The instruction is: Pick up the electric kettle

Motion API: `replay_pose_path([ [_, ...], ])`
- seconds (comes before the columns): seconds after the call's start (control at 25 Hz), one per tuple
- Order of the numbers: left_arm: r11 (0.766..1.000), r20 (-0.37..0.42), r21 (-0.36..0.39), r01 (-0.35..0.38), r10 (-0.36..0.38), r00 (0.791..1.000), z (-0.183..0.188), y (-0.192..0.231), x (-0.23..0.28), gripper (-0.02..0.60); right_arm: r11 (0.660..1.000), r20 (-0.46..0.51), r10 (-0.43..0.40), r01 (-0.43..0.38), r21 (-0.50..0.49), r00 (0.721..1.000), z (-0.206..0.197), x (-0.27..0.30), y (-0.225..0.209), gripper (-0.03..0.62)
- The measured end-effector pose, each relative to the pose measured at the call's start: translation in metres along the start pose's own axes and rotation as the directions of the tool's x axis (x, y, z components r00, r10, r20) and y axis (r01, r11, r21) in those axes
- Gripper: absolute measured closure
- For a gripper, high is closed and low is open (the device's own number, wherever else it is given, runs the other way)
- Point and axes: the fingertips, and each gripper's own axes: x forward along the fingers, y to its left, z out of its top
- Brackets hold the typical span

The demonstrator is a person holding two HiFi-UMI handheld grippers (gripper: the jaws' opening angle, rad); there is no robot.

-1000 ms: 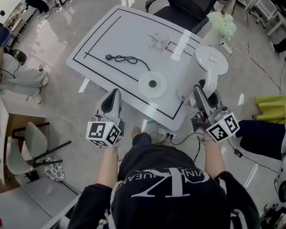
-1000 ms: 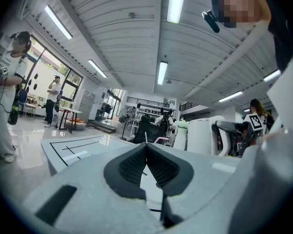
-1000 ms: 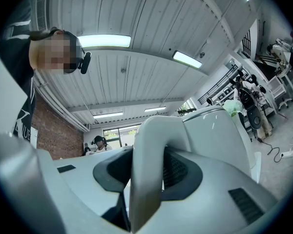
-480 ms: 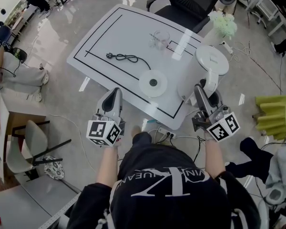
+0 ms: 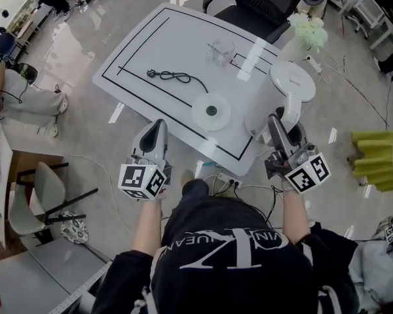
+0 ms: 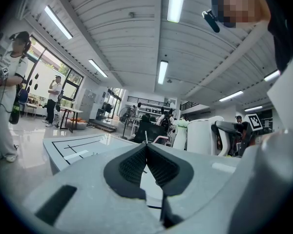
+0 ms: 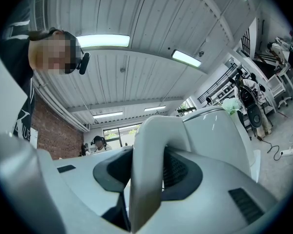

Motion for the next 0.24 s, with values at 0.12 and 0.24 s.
replay_pose_path([
  [0.12,1.000,0.000,0.000,-0.001,0.001,1.000,-0.0004,0.0005,-0.0010,0.577,1.000,0.000,-0.002,0.002,0.001,1.000,-0.0010,0.0000,-0.0002,0.451],
  [0.24,1.000,-0.001,-0.001,-0.004,0.004,1.000,-0.0017,0.0021,-0.0021,0.577,1.000,-0.001,-0.004,0.004,0.004,1.000,-0.0029,0.0000,-0.0009,0.451],
])
